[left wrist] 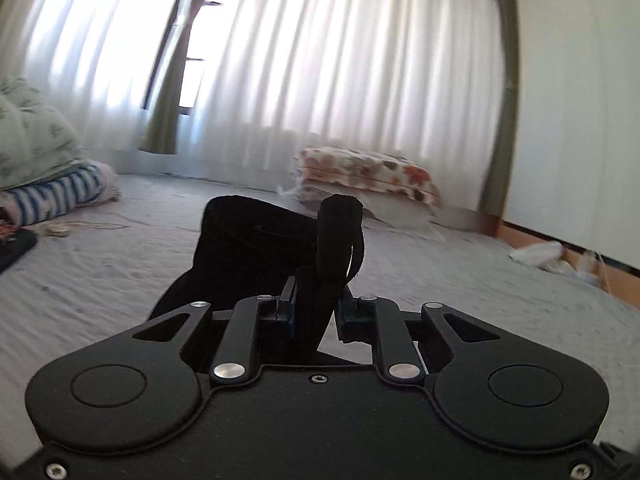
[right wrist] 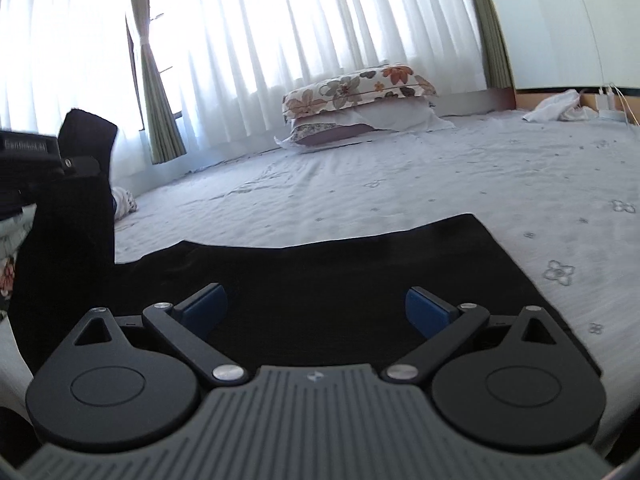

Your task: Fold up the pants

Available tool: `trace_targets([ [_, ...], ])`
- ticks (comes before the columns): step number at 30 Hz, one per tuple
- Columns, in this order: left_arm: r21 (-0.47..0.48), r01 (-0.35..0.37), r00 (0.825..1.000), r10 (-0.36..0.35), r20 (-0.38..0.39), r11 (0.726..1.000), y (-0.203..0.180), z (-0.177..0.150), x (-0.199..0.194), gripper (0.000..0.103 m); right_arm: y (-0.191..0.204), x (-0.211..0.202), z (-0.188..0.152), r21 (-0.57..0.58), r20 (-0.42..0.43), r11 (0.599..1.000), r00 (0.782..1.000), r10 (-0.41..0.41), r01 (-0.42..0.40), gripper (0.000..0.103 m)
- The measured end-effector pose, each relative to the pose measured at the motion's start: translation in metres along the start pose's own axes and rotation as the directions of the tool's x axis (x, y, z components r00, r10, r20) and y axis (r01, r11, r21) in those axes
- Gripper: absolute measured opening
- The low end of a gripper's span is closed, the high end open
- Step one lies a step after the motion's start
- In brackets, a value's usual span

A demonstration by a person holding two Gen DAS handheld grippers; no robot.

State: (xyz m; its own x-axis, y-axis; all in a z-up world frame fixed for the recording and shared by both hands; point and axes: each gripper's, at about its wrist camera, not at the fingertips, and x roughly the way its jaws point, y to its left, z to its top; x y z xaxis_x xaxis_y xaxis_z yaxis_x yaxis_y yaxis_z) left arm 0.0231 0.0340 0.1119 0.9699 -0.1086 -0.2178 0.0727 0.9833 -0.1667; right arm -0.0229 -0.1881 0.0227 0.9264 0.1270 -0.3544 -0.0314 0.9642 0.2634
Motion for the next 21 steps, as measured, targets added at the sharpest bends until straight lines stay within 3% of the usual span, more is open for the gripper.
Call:
trace_targets([
  [3, 0.049, 0.104, 0.988, -0.097, -0.120, 0.993, -0.045, -0.024, 0.017, 0.017, -0.037, -0.006, 0.005, 0.140, -0.033, 0.990, 0.999, 0.034, -0.029, 0.102],
  [5, 0.072, 0.153, 0.965, -0.134, -0.224, 0.986, -0.069, -0.046, 0.031, 0.018, -0.060, -0.009, 0.001, 0.265, -0.041, 0.962, 0.996, 0.078, -0.065, 0.102],
  [7, 0.070, 0.188, 0.928, -0.154, -0.341, 0.980, -0.085, -0.067, 0.045, 0.021, -0.080, -0.010, -0.008, 0.396, -0.034, 0.911, 0.990, 0.138, -0.114, 0.102],
  [8, 0.059, 0.211, 0.901, -0.170, -0.400, 0.976, -0.089, -0.075, 0.051, 0.023, -0.086, -0.010, -0.010, 0.422, -0.020, 0.897, 0.988, 0.152, -0.129, 0.102],
  [9, 0.056, 0.218, 0.886, -0.173, -0.430, 0.974, -0.091, -0.082, 0.052, 0.026, -0.087, -0.010, -0.010, 0.426, -0.011, 0.894, 0.988, 0.157, -0.138, 0.102],
  [11, 0.092, 0.235, 0.899, -0.181, -0.399, 0.968, -0.094, -0.085, 0.041, 0.038, -0.085, -0.007, -0.009, 0.416, -0.020, 0.900, 0.987, 0.157, -0.134, 0.103],
  [12, 0.108, 0.248, 0.901, -0.188, -0.390, 0.963, -0.094, -0.081, 0.036, 0.057, -0.083, -0.005, -0.009, 0.407, -0.027, 0.904, 0.987, 0.157, -0.133, 0.103],
  [13, 0.112, 0.259, 0.904, -0.200, -0.379, 0.959, -0.093, -0.078, 0.029, 0.067, -0.080, -0.002, -0.008, 0.392, -0.036, 0.910, 0.987, 0.159, -0.132, 0.103],
  [16, 0.137, 0.272, 0.917, -0.213, -0.336, 0.953, -0.080, -0.068, 0.004, 0.074, -0.072, 0.005, -0.005, 0.374, -0.044, 0.915, 0.983, 0.176, -0.147, 0.103],
  [21, 0.064, 0.205, 0.940, -0.178, -0.290, 0.977, -0.033, -0.049, -0.030, 0.075, -0.054, 0.012, -0.008, 0.336, -0.073, 0.928, 0.978, 0.198, -0.162, 0.103],
])
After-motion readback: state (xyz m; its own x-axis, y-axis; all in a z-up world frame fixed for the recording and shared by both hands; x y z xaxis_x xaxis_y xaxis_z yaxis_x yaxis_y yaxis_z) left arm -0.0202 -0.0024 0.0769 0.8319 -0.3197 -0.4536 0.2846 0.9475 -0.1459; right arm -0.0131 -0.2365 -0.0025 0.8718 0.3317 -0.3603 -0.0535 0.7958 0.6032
